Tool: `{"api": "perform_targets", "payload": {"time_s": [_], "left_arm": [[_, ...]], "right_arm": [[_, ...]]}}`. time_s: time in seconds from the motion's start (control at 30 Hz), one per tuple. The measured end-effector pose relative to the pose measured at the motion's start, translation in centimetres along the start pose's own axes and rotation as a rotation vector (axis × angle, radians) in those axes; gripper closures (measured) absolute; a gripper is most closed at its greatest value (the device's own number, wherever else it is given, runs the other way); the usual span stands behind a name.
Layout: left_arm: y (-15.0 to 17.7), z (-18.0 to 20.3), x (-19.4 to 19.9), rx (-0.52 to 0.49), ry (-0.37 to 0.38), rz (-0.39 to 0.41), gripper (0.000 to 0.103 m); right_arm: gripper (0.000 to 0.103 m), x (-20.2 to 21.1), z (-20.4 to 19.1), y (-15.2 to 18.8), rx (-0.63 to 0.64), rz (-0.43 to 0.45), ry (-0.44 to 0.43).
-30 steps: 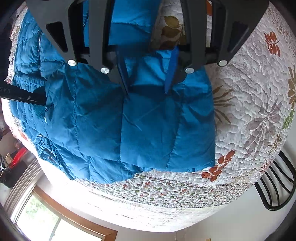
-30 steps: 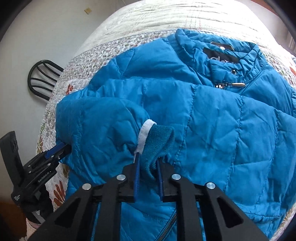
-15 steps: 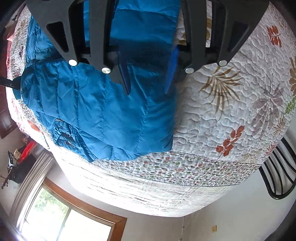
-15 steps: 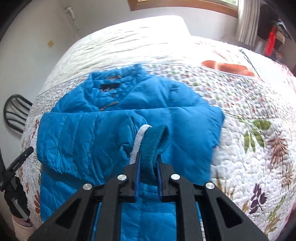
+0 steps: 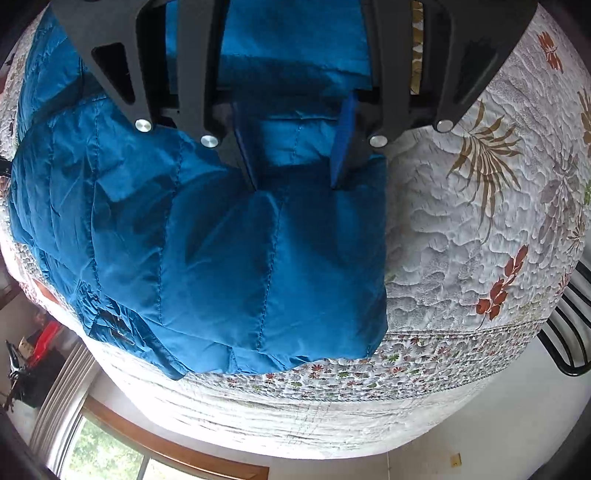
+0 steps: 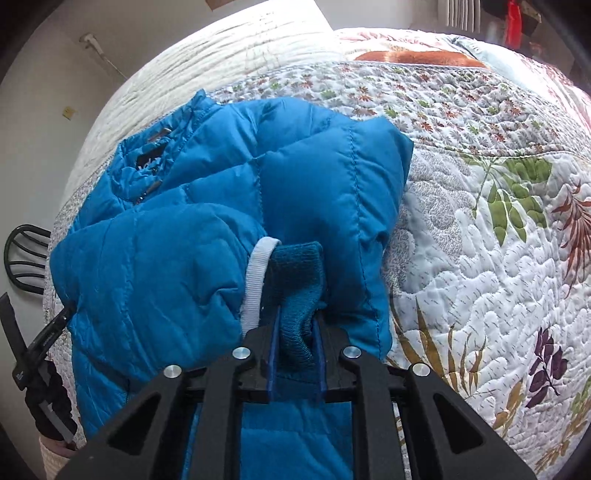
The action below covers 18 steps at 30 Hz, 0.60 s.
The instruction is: Fold large clothes
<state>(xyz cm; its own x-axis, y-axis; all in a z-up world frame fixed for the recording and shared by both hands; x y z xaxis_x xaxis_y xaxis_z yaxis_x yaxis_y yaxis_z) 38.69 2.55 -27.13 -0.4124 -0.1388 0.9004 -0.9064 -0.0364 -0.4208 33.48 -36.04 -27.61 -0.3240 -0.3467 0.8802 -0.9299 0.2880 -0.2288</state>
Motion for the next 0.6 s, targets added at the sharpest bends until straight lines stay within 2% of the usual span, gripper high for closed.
{"api": "perform_targets", "payload": {"time_s": [0.1, 0.17, 0.2, 0.23, 0.3, 0.37, 0.5, 0.6], "left_arm": [[-0.3, -0.2, 1.5, -0.009, -0.046, 0.014, 0.065], [-0.4, 0.3, 3.8, -0.02, -0.062, 0.079, 0.065], [-0.5, 0.8, 4.8, -0.026, -0.051, 0.1, 0.065], [-0.5, 1.6, 5.6, -0.03, -0.026, 0.11, 0.065], [-0.5, 3.9, 6.7, -0.049, 0.043, 0.107, 0.065], [-0.3, 6.2, 6.9, -0.07, 0.086, 0.094, 0.065], [0.9, 9.5, 5.9, -0.126, 0.074, 0.069, 0.065], [2.4, 10.1, 3.4, -0.145, 0.055, 0.013, 0.063]], "right_arm": [[0.074, 1.9, -0.5, 0.1, 0.011, 0.041, 0.085], [0.074, 4.4, -1.6, 0.0, 0.058, 0.114, 0.164], [0.073, 5.2, -2.6, 0.0, 0.082, 0.141, 0.161], [0.073, 5.7, -4.0, 0.1, 0.104, 0.151, 0.121], [0.074, 5.0, -7.2, 0.6, 0.144, 0.121, 0.027], [0.074, 2.6, -10.1, 1.1, 0.19, 0.06, -0.027], [0.074, -1.9, -12.5, 2.5, 0.238, -0.017, 0.002], [0.077, -4.4, -11.8, 3.0, 0.228, -0.054, 0.054]]}}
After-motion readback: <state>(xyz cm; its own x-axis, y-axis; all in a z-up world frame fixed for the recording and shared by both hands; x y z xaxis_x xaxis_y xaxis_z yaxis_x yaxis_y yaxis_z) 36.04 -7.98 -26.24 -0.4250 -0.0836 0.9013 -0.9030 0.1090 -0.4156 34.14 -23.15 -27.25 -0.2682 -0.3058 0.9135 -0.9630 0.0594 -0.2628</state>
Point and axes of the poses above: each gripper's, at about its wrist camera, not at the fingertips, and x roughly against the way its jaws point, z to its right, y to its underside, the point moved 8 cm from there along -x, roughly the way its jaws point, and after that the axes turned 12 degrees about -y, right-handed, at the moved point
